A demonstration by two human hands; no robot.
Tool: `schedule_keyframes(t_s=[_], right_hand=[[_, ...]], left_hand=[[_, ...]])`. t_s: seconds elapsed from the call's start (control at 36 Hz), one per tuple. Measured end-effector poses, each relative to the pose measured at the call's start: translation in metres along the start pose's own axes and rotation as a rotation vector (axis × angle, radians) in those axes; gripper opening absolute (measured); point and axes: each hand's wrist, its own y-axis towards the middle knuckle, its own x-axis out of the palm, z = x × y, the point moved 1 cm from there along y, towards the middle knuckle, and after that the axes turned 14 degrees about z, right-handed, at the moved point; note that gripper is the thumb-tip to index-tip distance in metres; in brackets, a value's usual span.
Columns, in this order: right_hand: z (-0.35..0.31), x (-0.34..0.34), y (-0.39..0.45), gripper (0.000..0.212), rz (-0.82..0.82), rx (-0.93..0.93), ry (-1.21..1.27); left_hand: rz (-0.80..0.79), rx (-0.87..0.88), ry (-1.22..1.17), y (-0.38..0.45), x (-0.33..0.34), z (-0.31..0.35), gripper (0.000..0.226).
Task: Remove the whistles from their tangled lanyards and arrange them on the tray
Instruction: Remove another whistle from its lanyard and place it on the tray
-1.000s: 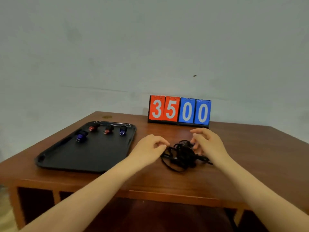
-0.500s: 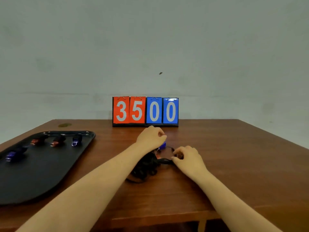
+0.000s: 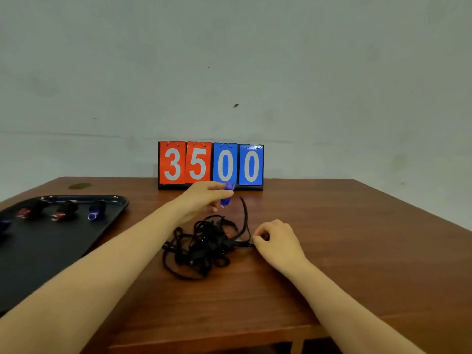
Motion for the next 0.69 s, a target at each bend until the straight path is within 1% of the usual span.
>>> schedule_keyframes(t_s=[0.06,0.11,0.28,0.33,0.44,0.47,0.53,0.58,0.61,0.67,0.69], right_hand=[[-0.002,-0.001,-0.002,0.013,-0.007,-0.009,-0.009],[-0.002,-0.003,-0.002,0.010,-0.009,-0.016,-0.019],[-0.005,-0.002,-0.003,0.009,-0.006,-0.047,-0.068],[-0.008,-0.002,-0.001,0.011,0.004,-0.055,-0.035],[-0.016,0.001,0.011,0.026,0.096,-0.127,0.080],[-0.021,0.002,0.016,0.031,0.083,-0.127,0.119],[-0.034,0.009,0.027,0.044,-0.002,-0.105,0.193],[-0.044,0.021,0.038,0.053,-0.117,-0.101,0.151],[-0.048,0.028,0.044,0.051,-0.157,-0.117,0.101],[-0.052,0.039,0.053,0.028,-0.197,-0.138,0.035],[-0.055,0.043,0.055,0.023,-0.212,-0.131,0.076]], left_hand=[[-0.070,-0.074,-0.054,-0.006,-0.008,-0.006,0.029],[-0.101,-0.121,-0.126,-0.009,-0.011,-0.014,0.025],[-0.067,-0.177,-0.232,-0.016,-0.014,-0.036,0.021],[-0.030,-0.172,-0.237,-0.016,-0.014,-0.038,0.021],[0.028,-0.169,-0.341,-0.013,-0.020,-0.033,0.024],[0.044,-0.170,-0.365,-0.013,-0.020,-0.032,0.023],[0.088,-0.168,-0.400,-0.012,-0.026,-0.029,0.021],[0.121,-0.164,-0.432,-0.010,-0.032,-0.030,0.020],[0.135,-0.168,-0.454,-0.009,-0.036,-0.030,0.021],[0.172,-0.172,-0.513,-0.009,-0.041,-0.030,0.024],[0.205,-0.167,-0.542,-0.007,-0.046,-0.030,0.024]])
